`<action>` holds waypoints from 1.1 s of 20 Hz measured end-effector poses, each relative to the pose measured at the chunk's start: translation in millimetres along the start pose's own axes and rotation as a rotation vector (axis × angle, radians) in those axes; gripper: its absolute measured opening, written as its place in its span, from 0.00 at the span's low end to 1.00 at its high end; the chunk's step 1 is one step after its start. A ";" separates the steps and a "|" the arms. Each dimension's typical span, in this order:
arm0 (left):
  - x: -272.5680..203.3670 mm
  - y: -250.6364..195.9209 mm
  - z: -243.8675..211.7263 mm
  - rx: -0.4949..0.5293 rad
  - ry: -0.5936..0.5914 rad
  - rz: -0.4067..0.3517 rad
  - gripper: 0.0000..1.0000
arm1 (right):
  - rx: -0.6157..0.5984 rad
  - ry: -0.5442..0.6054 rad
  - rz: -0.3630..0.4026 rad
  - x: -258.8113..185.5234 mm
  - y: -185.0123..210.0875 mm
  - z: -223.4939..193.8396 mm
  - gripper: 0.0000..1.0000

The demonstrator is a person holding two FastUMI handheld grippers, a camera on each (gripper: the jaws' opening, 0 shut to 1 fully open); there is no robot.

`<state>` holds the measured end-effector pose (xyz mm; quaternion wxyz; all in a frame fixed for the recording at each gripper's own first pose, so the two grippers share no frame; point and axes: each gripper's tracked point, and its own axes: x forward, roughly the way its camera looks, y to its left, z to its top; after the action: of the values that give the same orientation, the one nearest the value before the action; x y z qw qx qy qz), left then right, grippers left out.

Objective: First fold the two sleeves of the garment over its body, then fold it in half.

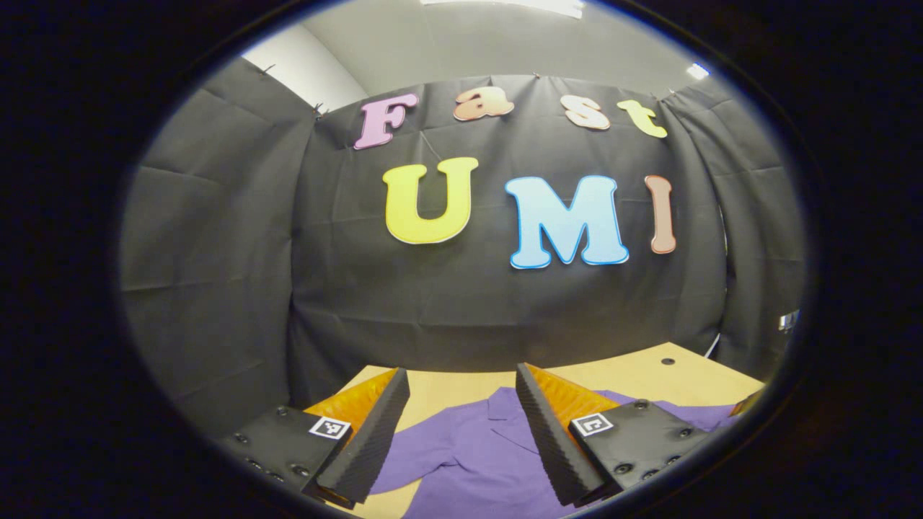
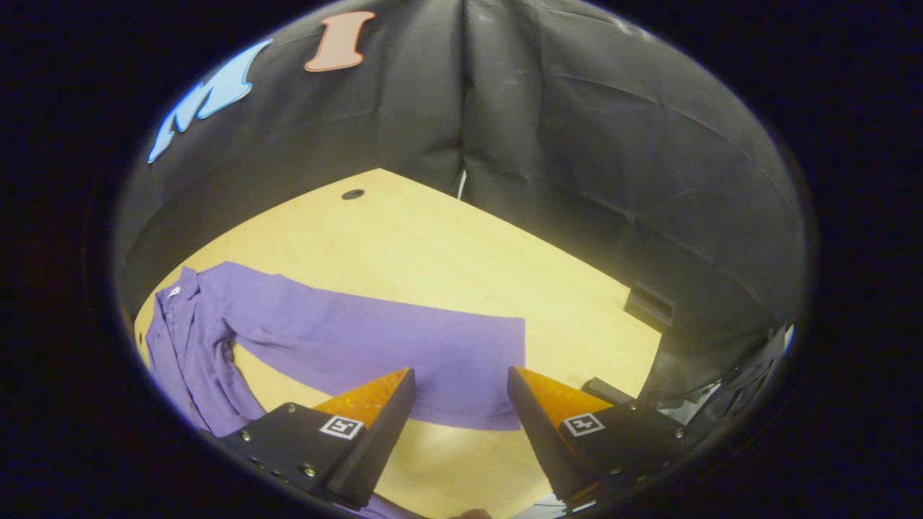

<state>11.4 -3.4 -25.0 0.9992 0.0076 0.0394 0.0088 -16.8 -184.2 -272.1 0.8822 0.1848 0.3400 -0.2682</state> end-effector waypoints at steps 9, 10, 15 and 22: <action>-3.9 -9.4 -5.0 0.021 0.020 -0.003 0.95 | 0.008 0.049 -0.014 34.0 -11.3 -10.2 0.85; -3.1 -11.3 -4.8 0.022 0.021 -0.004 0.96 | 0.007 0.048 -0.009 34.5 -11.3 -8.9 0.86; -2.0 -19.9 -2.8 0.024 0.014 -0.023 0.95 | 0.039 0.076 0.032 40.1 -11.7 -16.1 0.92; -2.6 -27.0 -0.9 0.010 0.008 -0.045 0.95 | -0.061 0.060 0.081 41.7 9.2 -12.7 0.55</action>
<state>9.2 -30.4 -26.1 0.9989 0.0114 0.0435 -0.0139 8.4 -185.0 -308.9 0.8870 0.1795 0.3666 -0.2159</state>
